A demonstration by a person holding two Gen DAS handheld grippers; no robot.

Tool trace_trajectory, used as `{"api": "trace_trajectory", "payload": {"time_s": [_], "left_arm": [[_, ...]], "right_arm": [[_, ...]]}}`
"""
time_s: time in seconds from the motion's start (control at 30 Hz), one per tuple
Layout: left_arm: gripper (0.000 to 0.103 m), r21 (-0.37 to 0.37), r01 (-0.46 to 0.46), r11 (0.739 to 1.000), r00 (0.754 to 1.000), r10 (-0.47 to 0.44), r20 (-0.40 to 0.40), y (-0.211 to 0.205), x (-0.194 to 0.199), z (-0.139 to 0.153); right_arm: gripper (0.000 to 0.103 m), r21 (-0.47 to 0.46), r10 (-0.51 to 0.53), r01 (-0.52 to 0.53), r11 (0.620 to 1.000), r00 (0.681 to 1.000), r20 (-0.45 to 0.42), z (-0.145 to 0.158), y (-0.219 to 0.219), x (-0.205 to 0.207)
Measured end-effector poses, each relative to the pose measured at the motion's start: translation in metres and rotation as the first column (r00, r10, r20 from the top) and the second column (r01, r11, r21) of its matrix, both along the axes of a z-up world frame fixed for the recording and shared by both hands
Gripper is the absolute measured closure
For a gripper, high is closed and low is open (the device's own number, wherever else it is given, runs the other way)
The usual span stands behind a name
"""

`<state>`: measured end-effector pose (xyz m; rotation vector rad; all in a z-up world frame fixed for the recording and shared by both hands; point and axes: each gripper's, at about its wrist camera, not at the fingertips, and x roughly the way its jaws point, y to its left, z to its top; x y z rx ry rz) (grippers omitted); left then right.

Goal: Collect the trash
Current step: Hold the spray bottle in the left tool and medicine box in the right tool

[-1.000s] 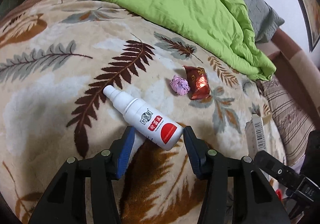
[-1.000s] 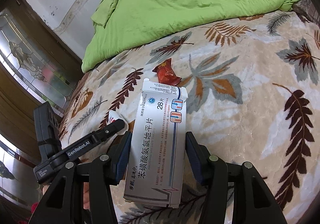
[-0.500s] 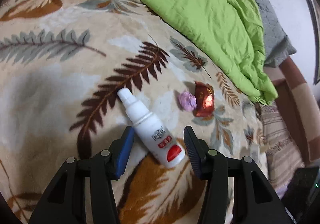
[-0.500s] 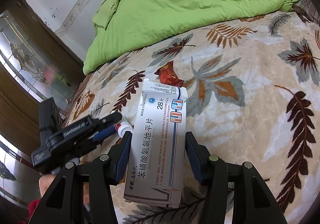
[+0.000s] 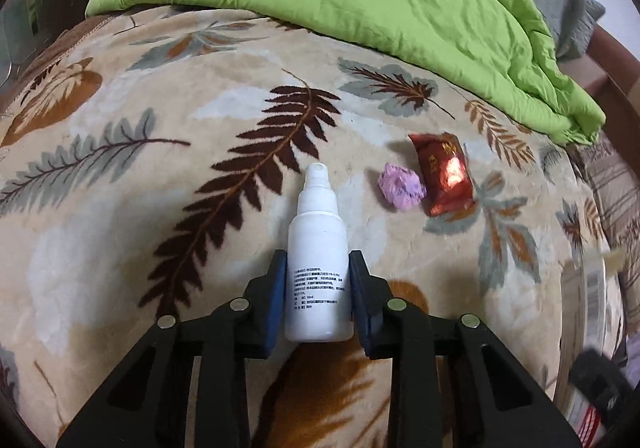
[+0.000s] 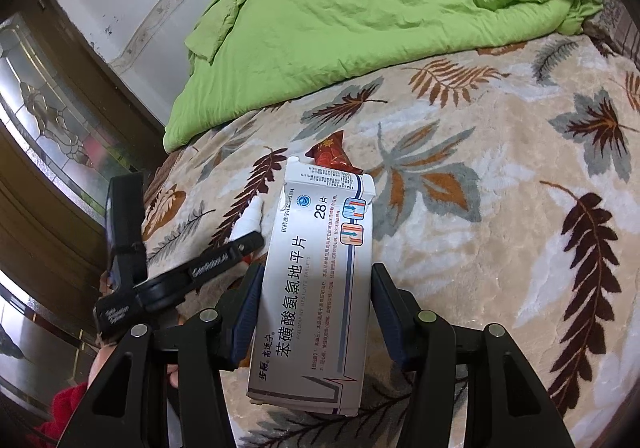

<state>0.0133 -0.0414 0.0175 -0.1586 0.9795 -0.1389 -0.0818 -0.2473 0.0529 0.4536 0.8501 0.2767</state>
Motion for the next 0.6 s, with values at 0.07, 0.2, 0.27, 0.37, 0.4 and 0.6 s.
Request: {"api": "trace_trajectory", "payload": {"time_s": [0.07, 0.2, 0.27, 0.37, 0.4, 0.6], "left_arm": [[0.074, 0.007, 0.021, 1.0, 1.0, -0.021, 0.009, 0.003, -0.01, 0.004], [0.074, 0.002, 0.043, 0.999, 0.999, -0.043, 0.032, 0.014, -0.036, 0.014], [0.074, -0.009, 0.04, 0.999, 0.998, -0.04, 0.048, 0.02, -0.048, 0.019], [0.074, 0.003, 0.022, 1.0, 0.994, -0.022, 0.104, 0.025, -0.067, 0.026], [0.074, 0.021, 0.01, 1.0, 0.991, -0.012, 0.133, 0.026, -0.074, 0.027], [0.074, 0.091, -0.026, 0.996, 0.97, 0.003, 0.244, 0.02, -0.092, 0.036]], "right_arm": [[0.046, -0.013, 0.002, -0.002, 1.0, 1.0, 0.005, 0.001, 0.002, -0.001], [0.046, -0.044, 0.007, -0.006, 0.999, 1.0, 0.009, 0.001, 0.006, -0.002], [0.046, -0.067, 0.01, -0.009, 0.998, 1.0, 0.01, 0.002, 0.01, -0.003], [0.046, -0.101, 0.012, -0.01, 0.995, 1.0, 0.019, 0.003, 0.015, -0.003], [0.046, -0.114, 0.012, -0.009, 0.993, 1.0, 0.023, 0.004, 0.017, -0.004], [0.046, -0.197, 0.016, -0.004, 0.98, 0.998, 0.056, 0.009, 0.031, -0.007]]}}
